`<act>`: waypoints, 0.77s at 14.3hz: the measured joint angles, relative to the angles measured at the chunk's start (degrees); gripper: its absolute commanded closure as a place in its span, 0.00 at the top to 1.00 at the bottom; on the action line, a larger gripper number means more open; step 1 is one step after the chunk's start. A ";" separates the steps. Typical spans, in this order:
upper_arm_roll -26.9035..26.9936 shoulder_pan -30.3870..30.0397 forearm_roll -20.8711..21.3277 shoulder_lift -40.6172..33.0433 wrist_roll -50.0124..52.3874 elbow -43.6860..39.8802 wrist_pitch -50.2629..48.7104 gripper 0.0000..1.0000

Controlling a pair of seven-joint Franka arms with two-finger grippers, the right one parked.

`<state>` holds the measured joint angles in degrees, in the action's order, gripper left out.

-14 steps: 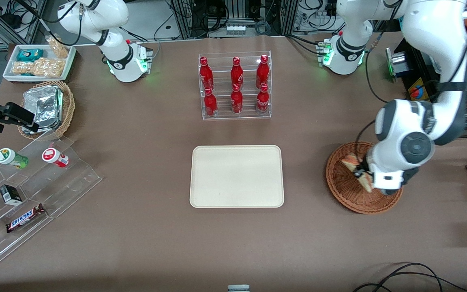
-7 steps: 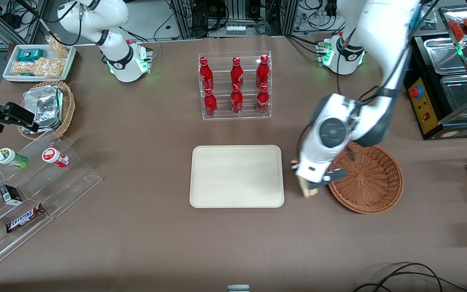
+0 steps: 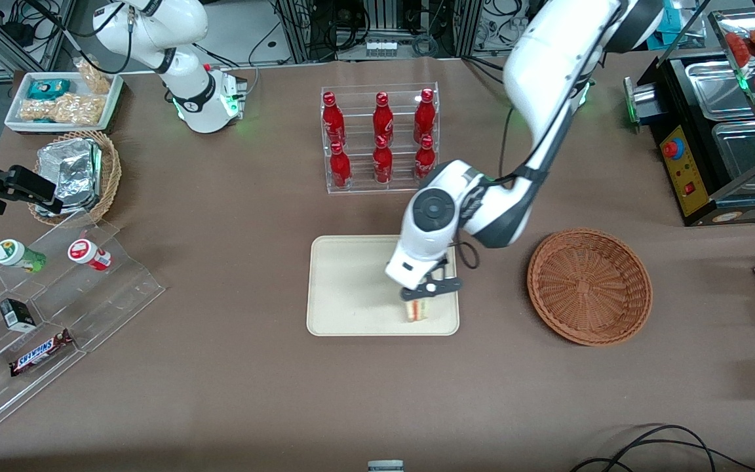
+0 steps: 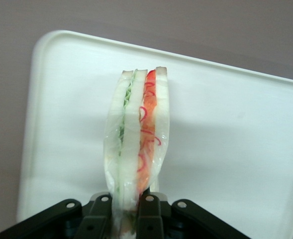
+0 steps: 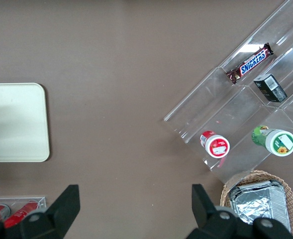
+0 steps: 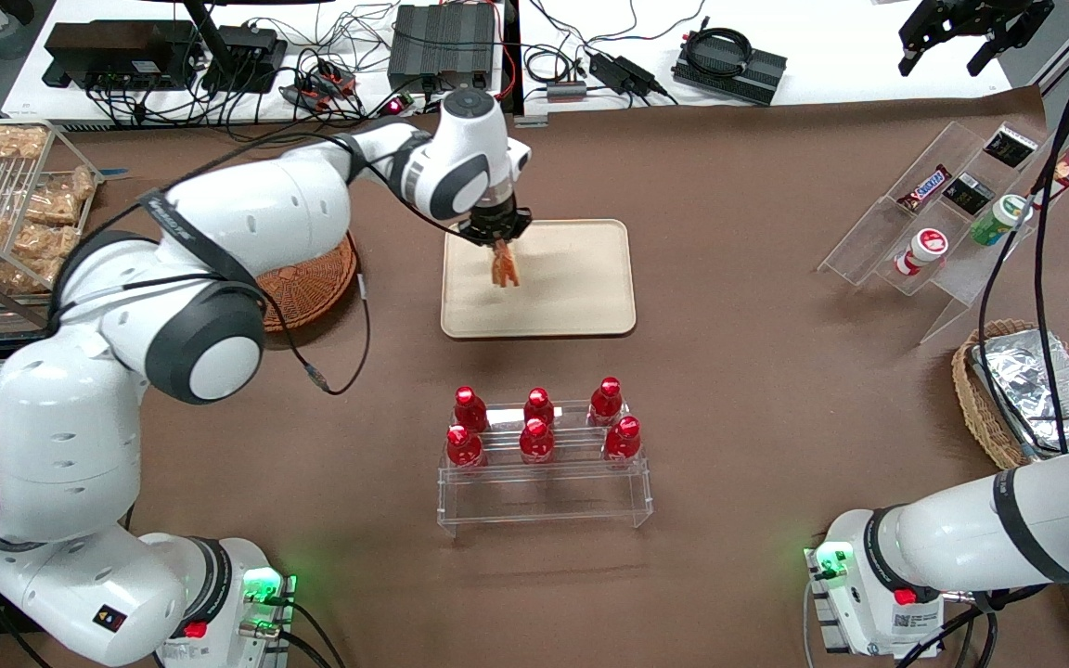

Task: Place sandwich from basket to tray
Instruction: 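Carry the sandwich with the left gripper over the cream tray, then lower the sandwich onto the tray and open the left gripper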

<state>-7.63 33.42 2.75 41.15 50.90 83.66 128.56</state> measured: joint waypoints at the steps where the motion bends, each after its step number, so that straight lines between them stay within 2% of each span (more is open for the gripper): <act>1: 0.00 0.69 -0.02 1.17 0.08 -0.94 1.01 0.08; 3: -0.03 1.71 -0.02 2.95 0.08 -2.87 1.25 0.09; 5: -0.19 2.13 -0.02 3.79 0.02 -3.76 1.25 0.17; 6: -0.37 2.21 -0.02 3.94 -0.03 -3.82 1.25 0.32; 7: -0.50 2.29 -0.02 4.05 -0.04 -3.82 1.25 0.88; 8: -0.62 2.39 -0.02 4.12 -0.04 -3.82 1.25 1.00; 11: -0.88 2.57 -0.02 4.06 0.00 -4.31 0.96 1.00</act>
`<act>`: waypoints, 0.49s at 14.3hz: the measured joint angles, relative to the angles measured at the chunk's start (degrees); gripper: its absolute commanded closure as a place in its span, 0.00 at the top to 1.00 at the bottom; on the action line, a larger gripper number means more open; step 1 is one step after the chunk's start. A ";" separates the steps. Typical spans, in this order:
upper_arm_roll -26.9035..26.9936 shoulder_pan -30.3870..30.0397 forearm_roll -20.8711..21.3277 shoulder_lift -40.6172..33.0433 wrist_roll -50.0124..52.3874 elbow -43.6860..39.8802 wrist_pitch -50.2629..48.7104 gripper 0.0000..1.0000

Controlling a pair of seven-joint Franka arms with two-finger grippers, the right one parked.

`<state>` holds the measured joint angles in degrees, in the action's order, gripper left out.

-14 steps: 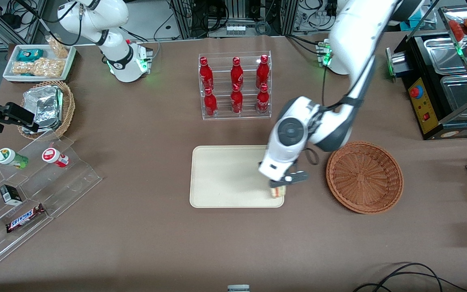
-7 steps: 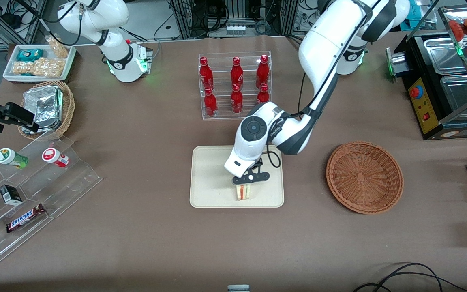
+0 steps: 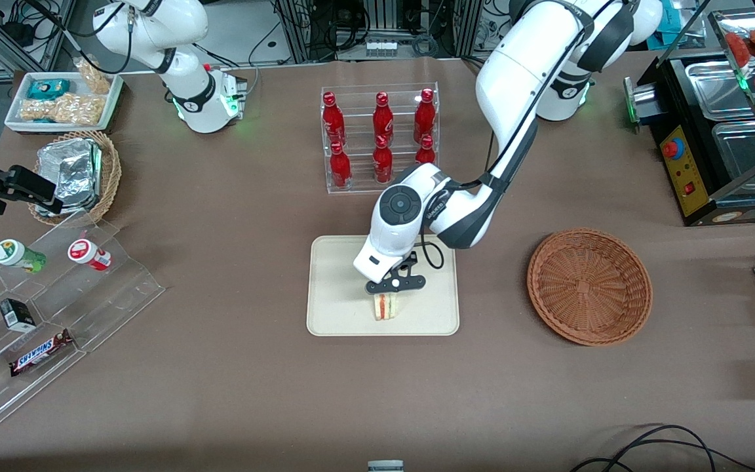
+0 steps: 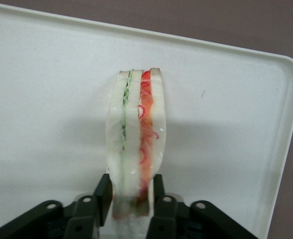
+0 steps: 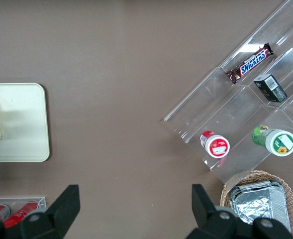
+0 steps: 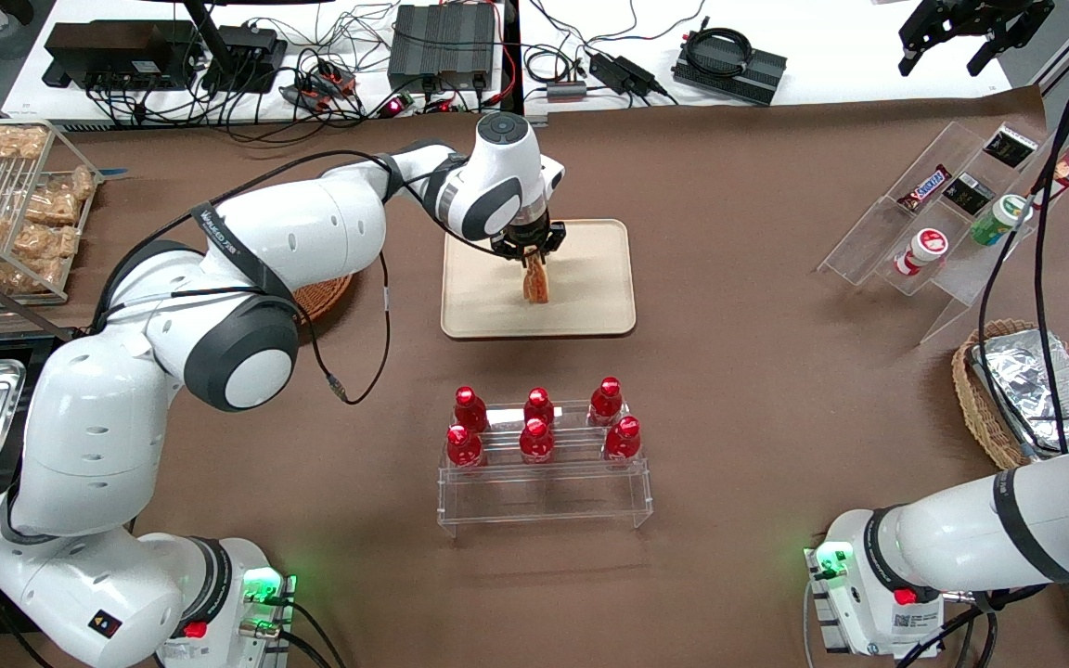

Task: Place sandwich from basket to tray
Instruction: 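Lower the sandwich onto the tray and open the left gripper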

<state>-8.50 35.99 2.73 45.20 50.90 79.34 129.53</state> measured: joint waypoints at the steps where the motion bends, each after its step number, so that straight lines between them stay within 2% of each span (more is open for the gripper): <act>1: 0.00 -0.02 0.00 -0.36 0.00 -0.31 -0.78 1.00; 3: 0.04 -0.07 0.00 -2.85 0.00 -0.85 -4.74 1.00; 7: 1.14 -1.17 0.29 -12.87 0.01 -1.17 -17.63 1.00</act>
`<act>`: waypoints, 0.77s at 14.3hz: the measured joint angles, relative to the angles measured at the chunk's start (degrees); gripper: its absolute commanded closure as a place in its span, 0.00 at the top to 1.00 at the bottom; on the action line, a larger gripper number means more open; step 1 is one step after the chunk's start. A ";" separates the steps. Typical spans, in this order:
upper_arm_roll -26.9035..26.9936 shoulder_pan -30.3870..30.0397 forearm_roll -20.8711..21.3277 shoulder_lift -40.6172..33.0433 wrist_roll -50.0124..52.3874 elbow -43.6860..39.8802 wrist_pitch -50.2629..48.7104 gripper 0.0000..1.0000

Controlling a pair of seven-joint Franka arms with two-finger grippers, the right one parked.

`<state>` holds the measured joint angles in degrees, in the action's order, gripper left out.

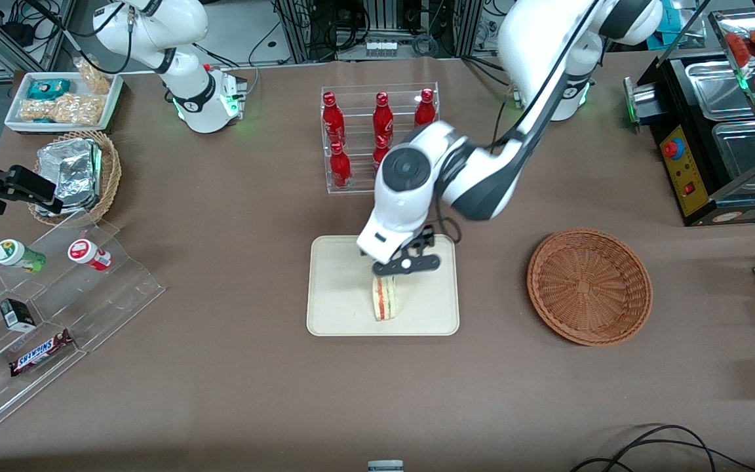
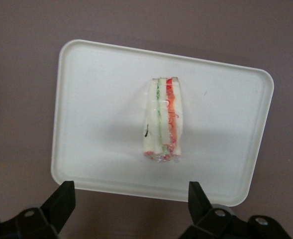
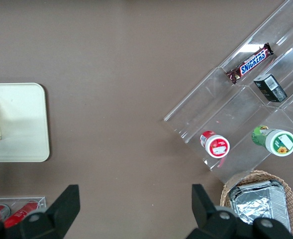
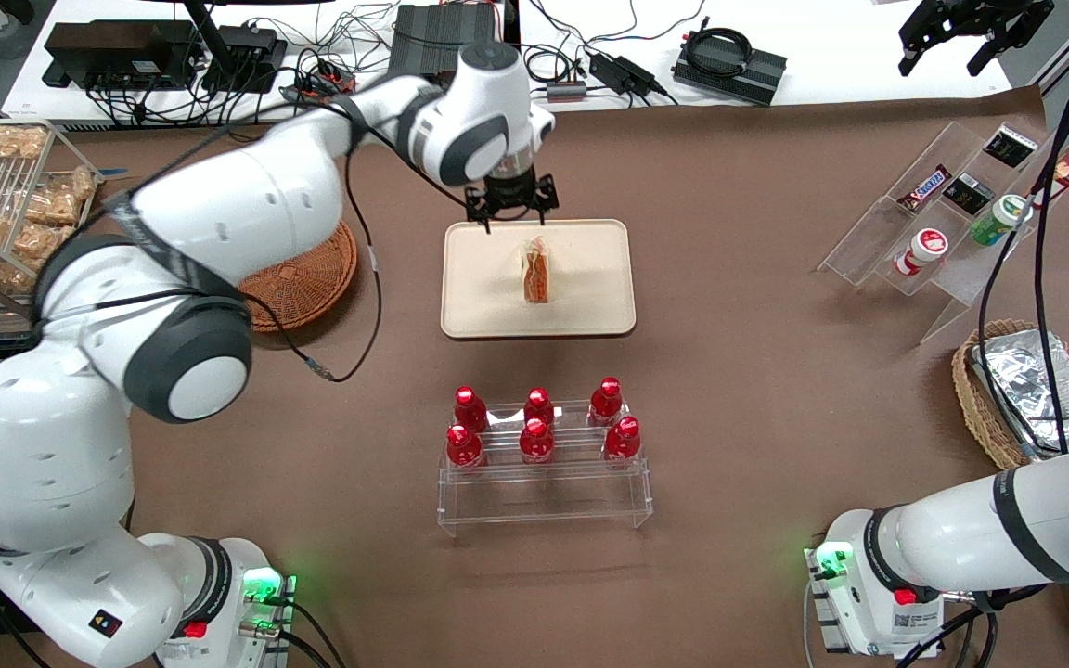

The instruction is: Place sandwich from basket to tray

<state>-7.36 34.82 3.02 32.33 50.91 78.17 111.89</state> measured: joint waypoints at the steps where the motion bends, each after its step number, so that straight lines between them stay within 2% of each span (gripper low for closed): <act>1: 0.22 -1.33 0.05 -1.91 0.00 0.13 -1.88 1.00; 7: 0.39 -10.23 0.14 -5.56 -0.27 4.23 -7.27 1.00; 11: 0.45 -17.12 0.22 -12.91 -8.33 13.26 -7.93 1.00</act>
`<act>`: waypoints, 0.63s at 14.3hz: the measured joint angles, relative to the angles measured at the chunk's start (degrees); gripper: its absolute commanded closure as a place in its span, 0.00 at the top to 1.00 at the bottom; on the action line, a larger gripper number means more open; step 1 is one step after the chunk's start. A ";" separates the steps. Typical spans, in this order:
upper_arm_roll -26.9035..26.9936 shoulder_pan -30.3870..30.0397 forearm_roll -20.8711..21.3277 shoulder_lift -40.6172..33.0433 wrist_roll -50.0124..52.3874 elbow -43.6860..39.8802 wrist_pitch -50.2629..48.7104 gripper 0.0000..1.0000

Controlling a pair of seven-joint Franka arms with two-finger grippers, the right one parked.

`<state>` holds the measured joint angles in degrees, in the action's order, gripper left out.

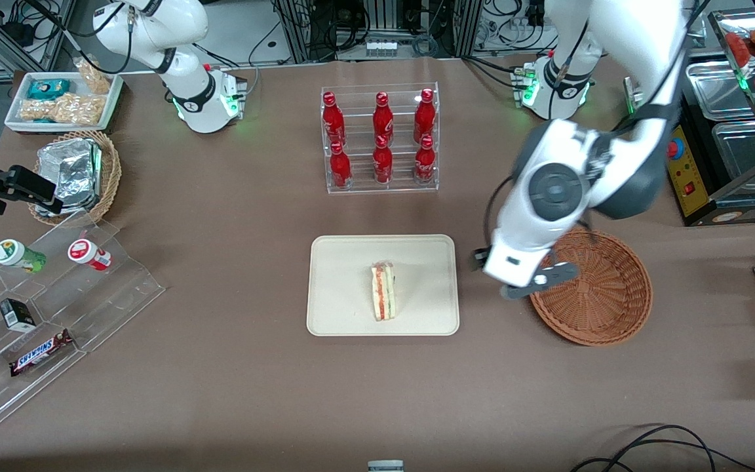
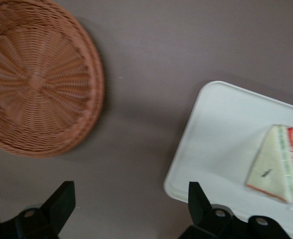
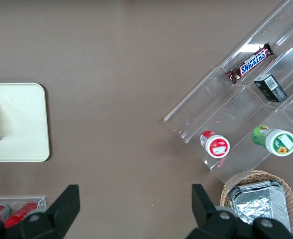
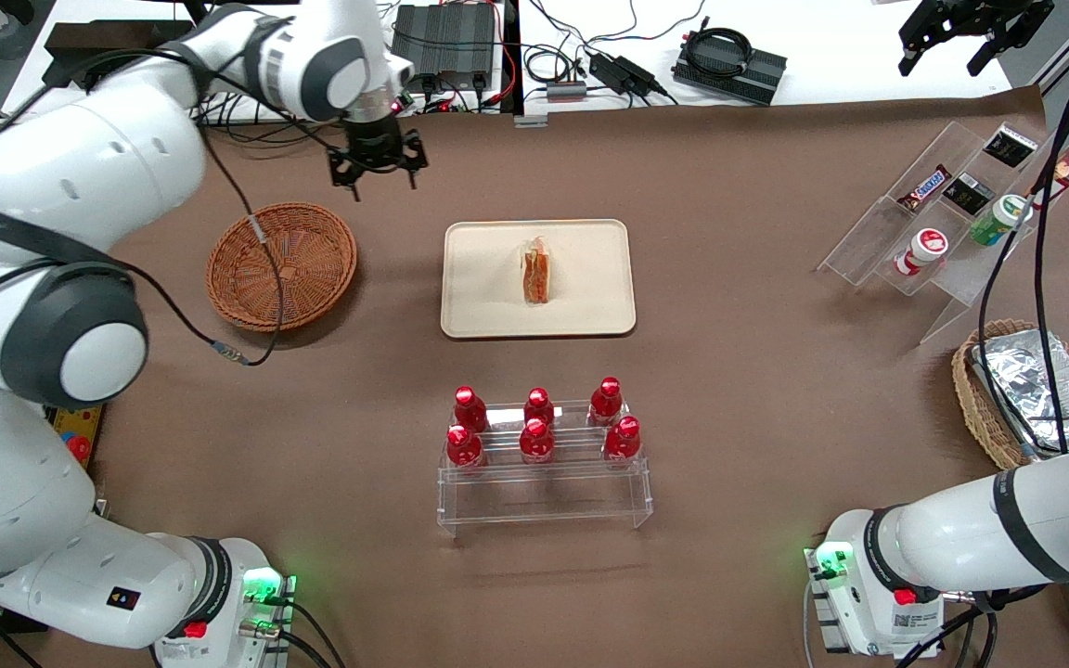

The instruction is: Place sandwich from basket to tray

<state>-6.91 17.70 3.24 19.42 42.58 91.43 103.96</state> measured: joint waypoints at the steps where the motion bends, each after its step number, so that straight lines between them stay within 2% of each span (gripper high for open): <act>1: 0.02 -2.03 -0.01 -2.64 -3.05 2.66 -0.25 1.00; 5: 0.08 -9.92 -0.06 -12.76 -15.25 12.09 -1.59 1.00; 9: 0.12 -16.05 -0.13 -19.75 -28.20 14.72 -7.56 1.00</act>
<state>-6.79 1.65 3.11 -0.33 14.38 106.16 96.40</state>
